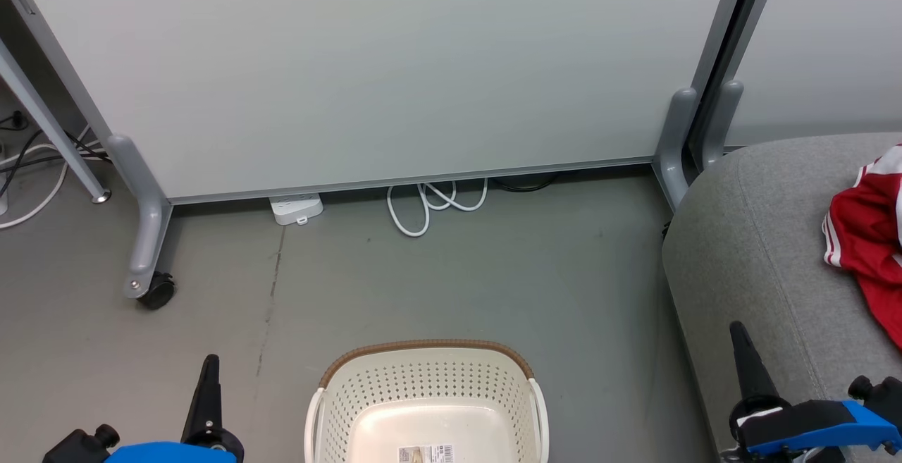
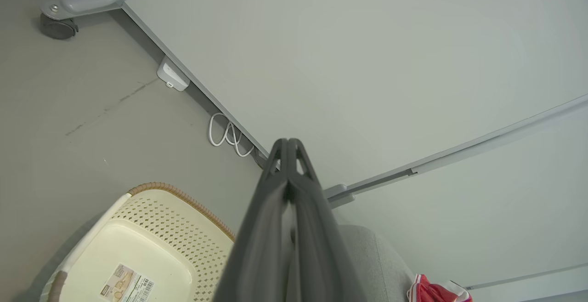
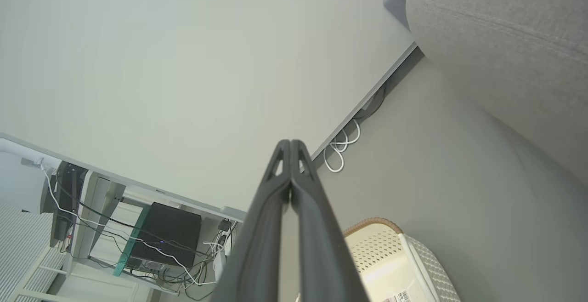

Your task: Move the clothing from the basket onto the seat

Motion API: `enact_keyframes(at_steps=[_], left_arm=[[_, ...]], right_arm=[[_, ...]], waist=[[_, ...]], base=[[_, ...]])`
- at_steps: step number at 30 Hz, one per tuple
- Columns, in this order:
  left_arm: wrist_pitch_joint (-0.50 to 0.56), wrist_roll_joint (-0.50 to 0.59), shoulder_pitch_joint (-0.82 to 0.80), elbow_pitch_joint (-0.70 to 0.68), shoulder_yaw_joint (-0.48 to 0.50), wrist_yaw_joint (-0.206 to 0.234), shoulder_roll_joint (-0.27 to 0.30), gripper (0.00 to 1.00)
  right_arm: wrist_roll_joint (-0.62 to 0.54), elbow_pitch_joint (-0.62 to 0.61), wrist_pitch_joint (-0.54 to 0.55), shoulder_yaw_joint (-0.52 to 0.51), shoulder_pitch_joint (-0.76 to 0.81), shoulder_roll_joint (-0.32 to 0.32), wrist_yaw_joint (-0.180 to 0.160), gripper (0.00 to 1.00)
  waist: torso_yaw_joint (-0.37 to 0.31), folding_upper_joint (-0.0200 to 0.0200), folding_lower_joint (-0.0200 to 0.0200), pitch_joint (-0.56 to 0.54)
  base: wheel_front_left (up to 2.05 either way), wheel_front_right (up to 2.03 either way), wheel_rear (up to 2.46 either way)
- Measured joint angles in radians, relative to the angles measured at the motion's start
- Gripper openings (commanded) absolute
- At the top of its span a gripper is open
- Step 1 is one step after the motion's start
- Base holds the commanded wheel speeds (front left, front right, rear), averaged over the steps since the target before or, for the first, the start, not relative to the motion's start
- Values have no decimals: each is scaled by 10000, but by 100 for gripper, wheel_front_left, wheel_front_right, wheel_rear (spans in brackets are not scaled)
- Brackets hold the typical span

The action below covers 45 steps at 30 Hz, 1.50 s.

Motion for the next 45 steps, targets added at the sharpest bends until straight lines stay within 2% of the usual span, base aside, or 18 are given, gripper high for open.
enact_keyframes(at_steps=[17,45], left_arm=[[468,-1760,-127,-201,286,0,2,0],[1083,-3942,-299,-458,662,0,4,0]], right_arm=[[2102,165,173,-69,-314,0,0,0],[4683,362,408,-148,-602,0,0,0]], waist=[[-119,0,0,-35],[-299,0,-1,-88]], base=[[0,0,0],[0,0,0]])
